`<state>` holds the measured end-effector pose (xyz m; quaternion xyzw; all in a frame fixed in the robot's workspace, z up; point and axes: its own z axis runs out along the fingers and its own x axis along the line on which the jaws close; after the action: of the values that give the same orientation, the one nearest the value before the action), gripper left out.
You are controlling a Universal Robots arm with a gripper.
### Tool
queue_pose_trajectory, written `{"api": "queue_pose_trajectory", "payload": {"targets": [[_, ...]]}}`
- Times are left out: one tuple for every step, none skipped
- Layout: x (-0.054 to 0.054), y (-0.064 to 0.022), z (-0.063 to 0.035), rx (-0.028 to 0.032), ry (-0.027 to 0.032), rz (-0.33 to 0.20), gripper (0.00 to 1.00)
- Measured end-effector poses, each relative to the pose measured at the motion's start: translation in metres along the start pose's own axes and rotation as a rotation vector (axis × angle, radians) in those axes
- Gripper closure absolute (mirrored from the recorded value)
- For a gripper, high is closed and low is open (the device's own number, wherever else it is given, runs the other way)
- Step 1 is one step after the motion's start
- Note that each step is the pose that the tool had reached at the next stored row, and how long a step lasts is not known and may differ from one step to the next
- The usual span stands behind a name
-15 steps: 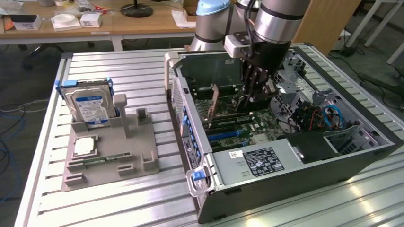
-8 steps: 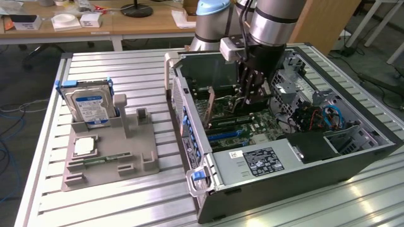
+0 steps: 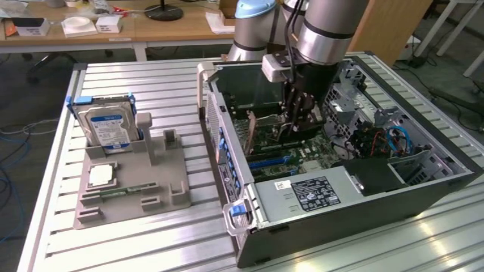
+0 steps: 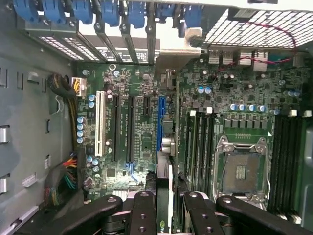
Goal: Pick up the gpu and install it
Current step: 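Insert the gpu into the slot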
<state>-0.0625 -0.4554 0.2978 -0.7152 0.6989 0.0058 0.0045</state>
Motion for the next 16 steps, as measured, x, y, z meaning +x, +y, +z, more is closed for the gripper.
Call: {"api": "queue_pose_trajectory", "payload": {"targets": [[0.0,0.0,0.0018,0.0,0.0001,0.0,0.74],[0.001,-0.0001,0.0033,0.0,0.0001,0.0,0.74],[0.001,0.0,0.0049,0.0,0.0001,0.0,0.74],[0.002,0.0005,0.0067,0.0,-0.0001,0.0,0.74],[0.002,0.0005,0.008,0.0,0.0001,-0.001,0.74],[0.003,0.0007,0.0086,0.0,0.0,-0.001,0.74],[0.004,0.0008,0.0089,0.0001,0.0,-0.001,0.74],[0.004,0.0011,0.0089,0.0,0.0007,-0.001,0.74],[0.004,0.004,0.0092,-0.0001,0.0012,-0.001,0.74],[0.004,0.0061,0.0097,0.0,0.0012,-0.001,0.74],[0.004,0.0067,0.0103,0.0001,0.0011,-0.001,0.74],[0.004,0.0077,0.011,-0.0001,0.0013,-0.001,0.74],[0.004,0.0093,0.0122,-0.0001,0.0013,-0.001,0.74],[0.004,0.0109,0.0134,-0.0001,0.0011,-0.001,0.74],[0.004,0.0136,0.0147,-0.0001,0.0012,-0.001,0.74],[0.003,0.0161,0.0161,-0.0002,0.0013,-0.001,0.74]]}}
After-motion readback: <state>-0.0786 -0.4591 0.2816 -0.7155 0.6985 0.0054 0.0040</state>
